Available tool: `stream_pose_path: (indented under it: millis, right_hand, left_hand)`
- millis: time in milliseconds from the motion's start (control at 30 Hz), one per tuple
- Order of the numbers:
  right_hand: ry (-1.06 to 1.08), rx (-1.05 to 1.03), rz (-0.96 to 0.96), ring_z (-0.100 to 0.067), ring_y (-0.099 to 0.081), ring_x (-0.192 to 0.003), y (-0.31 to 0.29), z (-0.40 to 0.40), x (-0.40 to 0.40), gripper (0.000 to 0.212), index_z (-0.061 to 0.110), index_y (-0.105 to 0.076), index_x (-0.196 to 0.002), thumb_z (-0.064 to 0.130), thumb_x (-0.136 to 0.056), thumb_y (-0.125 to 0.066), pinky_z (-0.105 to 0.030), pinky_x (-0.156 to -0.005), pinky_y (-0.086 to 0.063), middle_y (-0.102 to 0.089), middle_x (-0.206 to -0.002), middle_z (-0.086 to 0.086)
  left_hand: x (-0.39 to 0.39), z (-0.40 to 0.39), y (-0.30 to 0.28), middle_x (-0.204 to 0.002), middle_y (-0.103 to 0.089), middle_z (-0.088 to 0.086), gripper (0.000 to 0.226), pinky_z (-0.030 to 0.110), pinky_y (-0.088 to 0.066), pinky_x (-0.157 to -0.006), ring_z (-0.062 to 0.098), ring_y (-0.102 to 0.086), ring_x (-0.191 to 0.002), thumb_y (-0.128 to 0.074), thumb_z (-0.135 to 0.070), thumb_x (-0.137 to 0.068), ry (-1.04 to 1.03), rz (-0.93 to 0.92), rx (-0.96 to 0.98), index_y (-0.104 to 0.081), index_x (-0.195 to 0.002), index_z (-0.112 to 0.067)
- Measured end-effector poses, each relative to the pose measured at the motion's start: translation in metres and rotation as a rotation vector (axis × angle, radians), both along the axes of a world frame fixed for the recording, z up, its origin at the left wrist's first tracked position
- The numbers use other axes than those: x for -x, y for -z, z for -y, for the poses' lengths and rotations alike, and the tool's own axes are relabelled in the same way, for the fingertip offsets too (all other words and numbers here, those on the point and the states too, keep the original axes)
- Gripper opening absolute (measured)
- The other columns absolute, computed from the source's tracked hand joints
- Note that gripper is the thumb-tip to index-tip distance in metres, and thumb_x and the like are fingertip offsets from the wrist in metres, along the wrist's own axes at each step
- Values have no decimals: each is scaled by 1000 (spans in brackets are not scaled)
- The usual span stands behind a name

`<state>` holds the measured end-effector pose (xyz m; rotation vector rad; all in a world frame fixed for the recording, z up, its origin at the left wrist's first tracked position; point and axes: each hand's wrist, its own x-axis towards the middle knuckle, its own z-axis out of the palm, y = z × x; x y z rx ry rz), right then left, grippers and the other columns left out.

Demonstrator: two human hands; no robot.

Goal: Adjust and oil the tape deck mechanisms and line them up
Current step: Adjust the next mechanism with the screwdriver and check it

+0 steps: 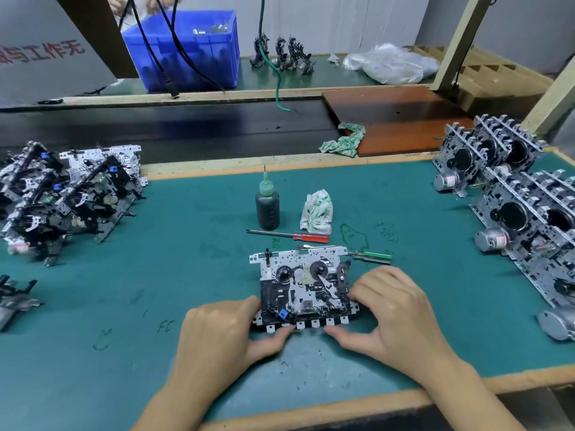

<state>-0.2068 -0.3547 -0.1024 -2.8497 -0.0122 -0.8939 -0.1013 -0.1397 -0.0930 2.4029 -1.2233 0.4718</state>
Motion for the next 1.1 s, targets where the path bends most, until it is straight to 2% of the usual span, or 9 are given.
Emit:
stream_pose_path:
  millis: [133,267,400,533,633,733,800,933,1100]
  right_hand:
    - [-4,-33,9,-20,-52,-58,-2,-2,1,55,12,-59,-60,65,-71,-61,-32,-79,-43,-55,-61,3]
    - [21,-5,7,-20,-56,-61,0,-3,3,48,12,-61,-62,58,-73,-61,-30,-78,-42,-58,-63,3]
    - [21,-11,-1,-20,-57,-63,1,-2,5,47,11,-63,-64,57,-73,-61,-29,-76,-42,-59,-65,4]
    - [-45,-46,-27,-21,-55,-63,-1,1,5,50,10,-62,-66,60,-69,-64,-31,-67,-45,-58,-68,1]
    - [-36,-26,-18,-20,-54,-60,-1,-1,5,49,11,-61,-64,59,-71,-63,-29,-59,-45,-58,-67,2]
    - [26,20,6,-19,-53,-58,0,-4,4,48,12,-61,-62,58,-74,-60,-28,-55,-41,-56,-63,3]
    - [36,25,10,-19,-51,-57,2,-7,4,49,13,-60,-61,59,-74,-59,-28,-54,-39,-54,-61,4]
    - [-17,-26,-21,-20,-52,-58,0,-7,4,53,11,-60,-62,63,-71,-61,-29,-53,-44,-55,-63,2]
    - [40,10,-6,-18,-49,-57,1,-8,4,49,13,-58,-61,60,-74,-59,-26,-58,-36,-52,-60,4]
  left_hand:
    - [0,1,3,-36,-37,-1,53,19,-24,-35,19,-40,-30,-50,-60,-73,-36,36,9,-42,-48,-15]
    - [-4,-1,1,-37,-40,-5,59,18,-30,-33,17,-42,-31,-45,-70,-75,65,-14,-18,-41,-50,-17]
    - [1,-1,1,-36,-38,-5,49,18,-30,-32,16,-41,-30,-53,-61,-71,43,-42,8,-40,-50,-18]
    - [4,0,5,-35,-37,-2,50,19,-29,-31,18,-39,-28,-51,-58,-73,-2,-5,19,-41,-49,-16]
    - [0,-1,3,-35,-38,-3,63,18,-28,-31,19,-40,-28,-37,-67,-86,43,0,3,-40,-49,-16]
    - [1,2,-2,-35,-38,-2,63,19,-28,-33,19,-42,-29,-41,-83,-69,35,-40,2,-28,-55,-23]
    - [5,7,-3,-34,-38,1,60,21,-28,-32,21,-41,-28,-47,-81,-59,-62,-82,34,-26,-57,-24]
    - [8,12,2,-32,-38,3,61,25,-29,-30,22,-42,-26,-49,-75,-60,-162,-128,41,-40,-45,-16]
    - [3,9,-2,-35,-42,3,59,25,-30,-32,23,-46,-30,-47,-81,-54,-103,-173,34,-28,-61,-26]
